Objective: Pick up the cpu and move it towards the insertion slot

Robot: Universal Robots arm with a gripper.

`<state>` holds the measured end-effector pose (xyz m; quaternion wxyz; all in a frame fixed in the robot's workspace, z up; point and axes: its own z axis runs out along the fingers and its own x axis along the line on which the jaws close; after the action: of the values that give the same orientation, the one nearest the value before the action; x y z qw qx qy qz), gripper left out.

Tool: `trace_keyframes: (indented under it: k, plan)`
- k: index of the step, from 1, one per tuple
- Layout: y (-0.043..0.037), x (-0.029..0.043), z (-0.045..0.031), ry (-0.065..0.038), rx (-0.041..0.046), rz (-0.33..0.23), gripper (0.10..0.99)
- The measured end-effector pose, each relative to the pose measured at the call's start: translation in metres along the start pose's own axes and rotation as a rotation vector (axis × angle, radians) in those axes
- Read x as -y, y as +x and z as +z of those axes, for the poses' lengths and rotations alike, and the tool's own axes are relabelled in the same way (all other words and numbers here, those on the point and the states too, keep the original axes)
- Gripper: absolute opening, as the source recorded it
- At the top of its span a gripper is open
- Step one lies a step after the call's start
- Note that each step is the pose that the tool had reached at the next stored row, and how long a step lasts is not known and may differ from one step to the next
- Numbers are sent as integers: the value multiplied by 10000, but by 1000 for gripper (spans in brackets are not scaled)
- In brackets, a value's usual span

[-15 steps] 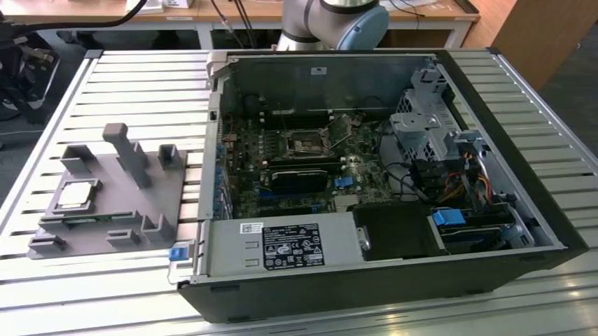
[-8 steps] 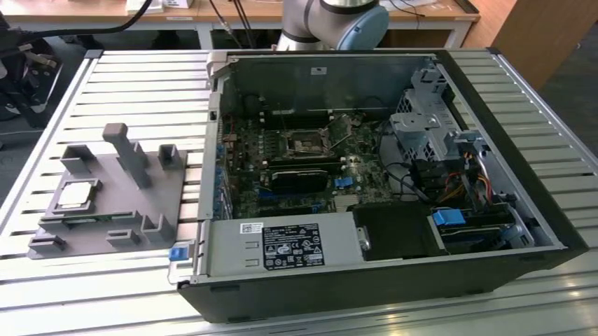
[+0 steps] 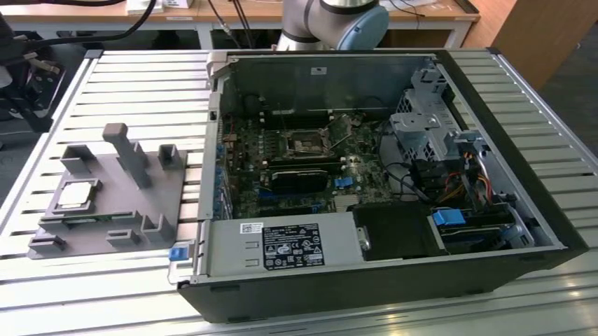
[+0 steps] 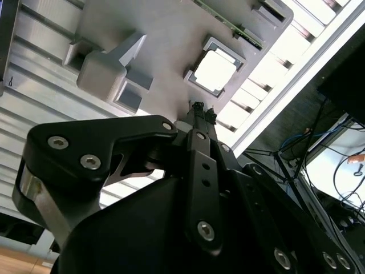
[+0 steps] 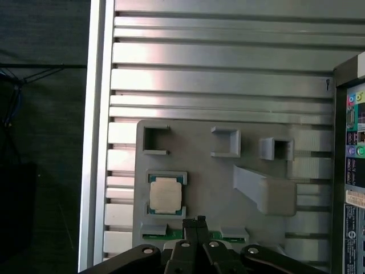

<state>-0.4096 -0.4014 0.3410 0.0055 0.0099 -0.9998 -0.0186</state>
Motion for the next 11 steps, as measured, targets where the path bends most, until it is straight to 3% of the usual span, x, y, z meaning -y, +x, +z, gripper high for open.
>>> trace_keyframes:
  k: [11]
  plan:
    - [8,22,72,1,-2,-2,106]
